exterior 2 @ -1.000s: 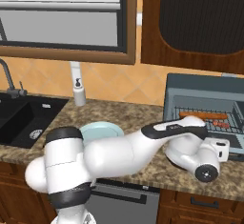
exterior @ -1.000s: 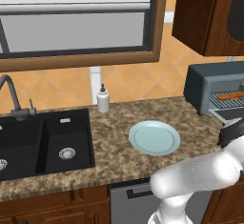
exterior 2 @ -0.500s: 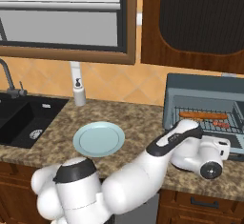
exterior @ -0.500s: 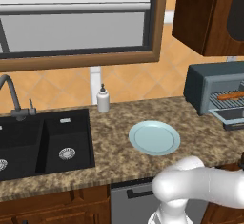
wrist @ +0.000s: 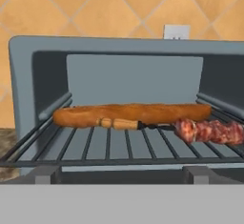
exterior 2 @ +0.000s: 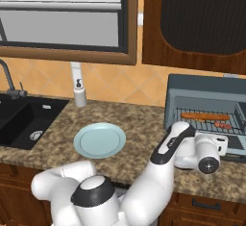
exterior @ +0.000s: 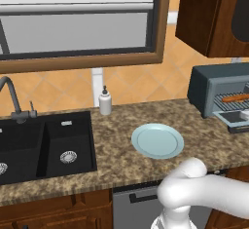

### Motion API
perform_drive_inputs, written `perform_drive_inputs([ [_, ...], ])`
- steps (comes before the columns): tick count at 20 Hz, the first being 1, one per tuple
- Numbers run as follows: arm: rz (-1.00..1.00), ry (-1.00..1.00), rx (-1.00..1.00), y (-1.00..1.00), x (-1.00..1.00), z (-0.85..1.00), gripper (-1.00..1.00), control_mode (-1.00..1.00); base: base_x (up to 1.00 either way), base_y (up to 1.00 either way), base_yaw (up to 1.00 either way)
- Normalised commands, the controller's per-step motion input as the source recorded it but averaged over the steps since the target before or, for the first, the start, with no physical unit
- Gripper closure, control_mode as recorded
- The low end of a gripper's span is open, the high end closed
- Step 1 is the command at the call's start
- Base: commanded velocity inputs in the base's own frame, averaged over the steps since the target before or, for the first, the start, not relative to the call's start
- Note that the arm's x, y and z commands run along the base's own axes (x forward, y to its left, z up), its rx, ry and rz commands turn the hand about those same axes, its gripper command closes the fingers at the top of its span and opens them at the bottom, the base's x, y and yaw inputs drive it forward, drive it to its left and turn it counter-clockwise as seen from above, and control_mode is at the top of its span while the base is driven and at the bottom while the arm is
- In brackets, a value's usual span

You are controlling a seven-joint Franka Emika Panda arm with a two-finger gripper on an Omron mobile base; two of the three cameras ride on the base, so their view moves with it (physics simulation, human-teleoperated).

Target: Pick up the kebab skewer and baguette bread, and place them inside the toaster oven. Close the toaster oven door and start by setting the timer.

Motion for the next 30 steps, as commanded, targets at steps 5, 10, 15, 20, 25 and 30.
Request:
perform_drive_inputs([
  [5, 0.0, 0.0, 0.0, 0.0, 0.16, -0.15, -1.0, -1.0, 0.0, 0.0, 0.0],
  [10, 0.0, 0.0, 0.0, 0.0, 0.08, -0.04, -1.0, -1.0, 0.0, 0.0, 0.0],
  [15, 0.0, 0.0, 0.0, 0.0, 0.24, 0.0, -1.0, -1.0, 0.0, 0.0, 0.0],
  [20, 0.0, 0.0, 0.0, 0.0, 0.17, -0.03, -1.0, -1.0, 0.0, 0.0, 0.0],
  [25, 0.0, 0.0, 0.0, 0.0, 0.06, -0.16, -1.0, -1.0, 0.0, 0.0, 0.0],
  [30, 0.0, 0.0, 0.0, 0.0, 0.06, -0.03, -1.0, -1.0, 0.0, 0.0, 0.0],
])
